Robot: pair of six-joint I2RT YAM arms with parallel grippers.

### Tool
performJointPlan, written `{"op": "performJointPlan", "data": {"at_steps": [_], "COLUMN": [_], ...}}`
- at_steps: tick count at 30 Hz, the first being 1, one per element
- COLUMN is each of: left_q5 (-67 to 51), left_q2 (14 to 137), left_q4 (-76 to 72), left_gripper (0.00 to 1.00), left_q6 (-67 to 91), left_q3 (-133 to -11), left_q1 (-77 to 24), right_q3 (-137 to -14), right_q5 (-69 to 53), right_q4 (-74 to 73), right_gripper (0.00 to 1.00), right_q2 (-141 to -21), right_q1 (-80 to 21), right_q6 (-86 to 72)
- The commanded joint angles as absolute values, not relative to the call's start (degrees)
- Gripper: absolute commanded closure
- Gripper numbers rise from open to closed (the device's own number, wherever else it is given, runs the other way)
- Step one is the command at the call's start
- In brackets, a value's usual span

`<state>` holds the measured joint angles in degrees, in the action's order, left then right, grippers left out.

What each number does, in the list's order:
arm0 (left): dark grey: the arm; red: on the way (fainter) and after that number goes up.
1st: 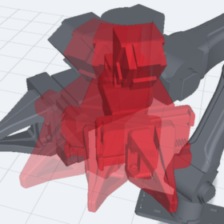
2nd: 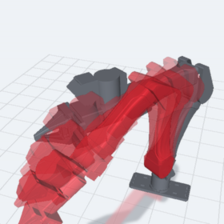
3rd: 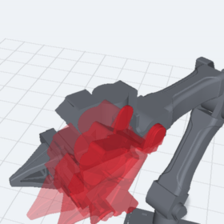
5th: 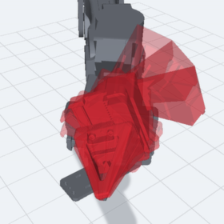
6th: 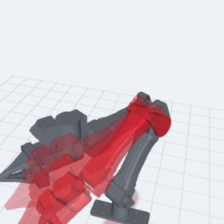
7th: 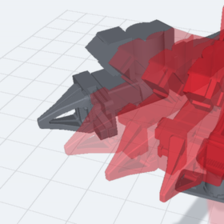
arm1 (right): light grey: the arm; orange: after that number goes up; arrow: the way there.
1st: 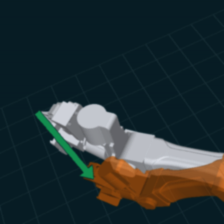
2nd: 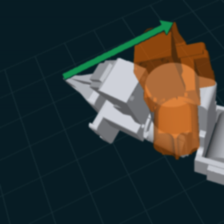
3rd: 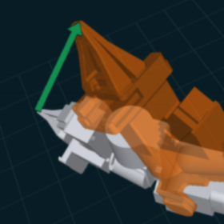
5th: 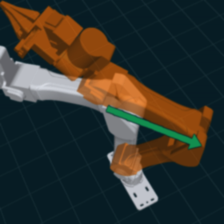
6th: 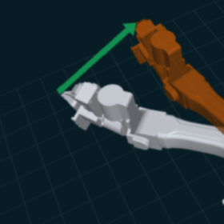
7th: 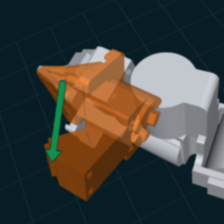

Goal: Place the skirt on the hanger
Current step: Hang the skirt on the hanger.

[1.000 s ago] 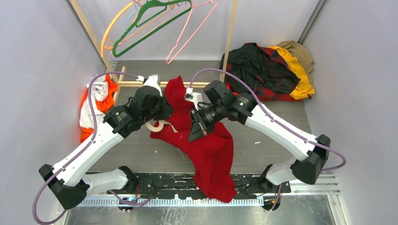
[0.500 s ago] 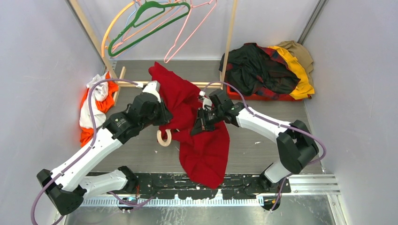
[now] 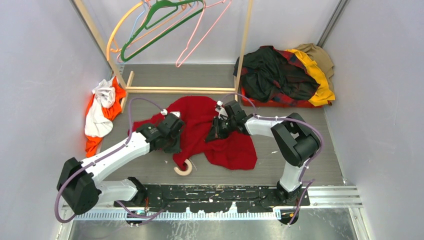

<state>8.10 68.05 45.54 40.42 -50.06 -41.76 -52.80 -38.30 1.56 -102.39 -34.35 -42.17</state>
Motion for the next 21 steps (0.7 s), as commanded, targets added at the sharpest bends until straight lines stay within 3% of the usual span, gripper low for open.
{"op": "performJointPlan", "data": {"at_steps": [1,6,8,10,17,21], "left_q5": [0.67,0.24,0.34,0.56,-0.84,-1.84], "left_q2": [69.67,72.04,72.33,72.29,74.59,75.37], "left_q4": [45.69,43.75,43.50,43.42,43.67,43.93], "left_gripper": [1.00,1.00,1.00,1.00,1.00,1.00], "left_q6": [40.37,40.87,40.87,40.83,39.96,39.17], "left_q3": [-49.95,-49.05,-49.06,-48.95,-50.18,-51.24], "left_q1": [-43.39,-43.36,-43.37,-43.30,-42.19,-41.91], "right_q3": [-57.12,-59.69,-59.81,-58.68,-54.55,-49.81], "right_q5": [-28.65,-16.29,-12.32,-6.44,13.91,23.39], "right_q4": [3.31,-8.19,-10.39,-11.51,-14.46,-14.27], "right_gripper": [0.79,0.61,0.40,0.30,0.28,0.33], "right_q2": [-99.69,-94.21,-90.83,-86.70,-75.96,-70.02], "right_q1": [-34.48,-36.26,-37.30,-39.34,-51.63,-59.79], "right_q6": [-35.73,-24.94,-22.25,-19.65,-10.44,-9.71]}}
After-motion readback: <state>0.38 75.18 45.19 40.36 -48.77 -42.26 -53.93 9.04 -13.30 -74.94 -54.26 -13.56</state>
